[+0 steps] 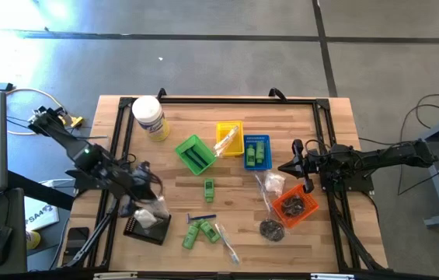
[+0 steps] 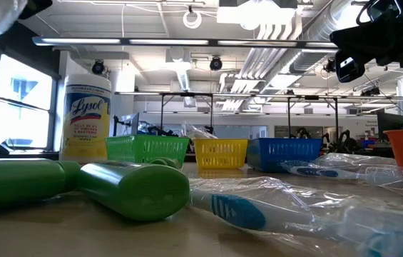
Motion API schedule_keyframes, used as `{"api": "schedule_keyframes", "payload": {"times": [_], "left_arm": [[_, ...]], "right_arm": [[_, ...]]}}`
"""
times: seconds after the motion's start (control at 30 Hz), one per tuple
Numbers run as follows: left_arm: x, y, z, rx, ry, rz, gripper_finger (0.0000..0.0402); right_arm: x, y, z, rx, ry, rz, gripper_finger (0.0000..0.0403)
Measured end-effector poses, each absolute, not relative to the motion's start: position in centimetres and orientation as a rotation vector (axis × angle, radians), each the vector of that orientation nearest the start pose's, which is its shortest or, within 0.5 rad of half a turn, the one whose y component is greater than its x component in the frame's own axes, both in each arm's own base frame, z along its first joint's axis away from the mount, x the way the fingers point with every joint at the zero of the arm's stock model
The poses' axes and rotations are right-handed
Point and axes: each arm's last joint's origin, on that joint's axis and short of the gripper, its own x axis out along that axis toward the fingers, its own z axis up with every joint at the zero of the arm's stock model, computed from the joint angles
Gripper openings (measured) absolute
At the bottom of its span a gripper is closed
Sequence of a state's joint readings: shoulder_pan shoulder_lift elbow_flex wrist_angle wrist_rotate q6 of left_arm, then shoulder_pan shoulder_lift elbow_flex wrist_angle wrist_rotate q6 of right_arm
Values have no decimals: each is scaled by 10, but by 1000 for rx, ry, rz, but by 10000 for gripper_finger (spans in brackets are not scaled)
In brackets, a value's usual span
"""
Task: Pick & Place Travel size toiletries
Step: Put the cotton pack into the black basket
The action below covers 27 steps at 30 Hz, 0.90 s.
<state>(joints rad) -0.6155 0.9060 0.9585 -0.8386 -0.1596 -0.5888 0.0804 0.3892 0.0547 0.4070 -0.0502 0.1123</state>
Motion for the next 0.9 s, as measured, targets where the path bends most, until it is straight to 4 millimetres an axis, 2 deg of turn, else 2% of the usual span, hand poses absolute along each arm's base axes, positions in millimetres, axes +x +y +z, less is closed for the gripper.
{"api": "schedule_keyframes", "payload": {"times": [0.13, 0.2, 0.37, 0.6, 0.9], "left_arm": [[159, -110, 330, -264, 881, -251, 0], [163, -118, 330, -252, 936, -248, 0], [167, -135, 315, -237, 1068, -194, 0], [170, -153, 298, -236, 1144, -119, 0], [176, -162, 279, -232, 1245, 2, 0]], "right_arm": [[123, 11, 187, 113, -62, 134, 4], [123, 11, 187, 113, -63, 135, 4], [123, 11, 187, 113, -63, 135, 4], [123, 11, 187, 112, -63, 134, 4], [123, 11, 187, 110, -63, 134, 4]]}}
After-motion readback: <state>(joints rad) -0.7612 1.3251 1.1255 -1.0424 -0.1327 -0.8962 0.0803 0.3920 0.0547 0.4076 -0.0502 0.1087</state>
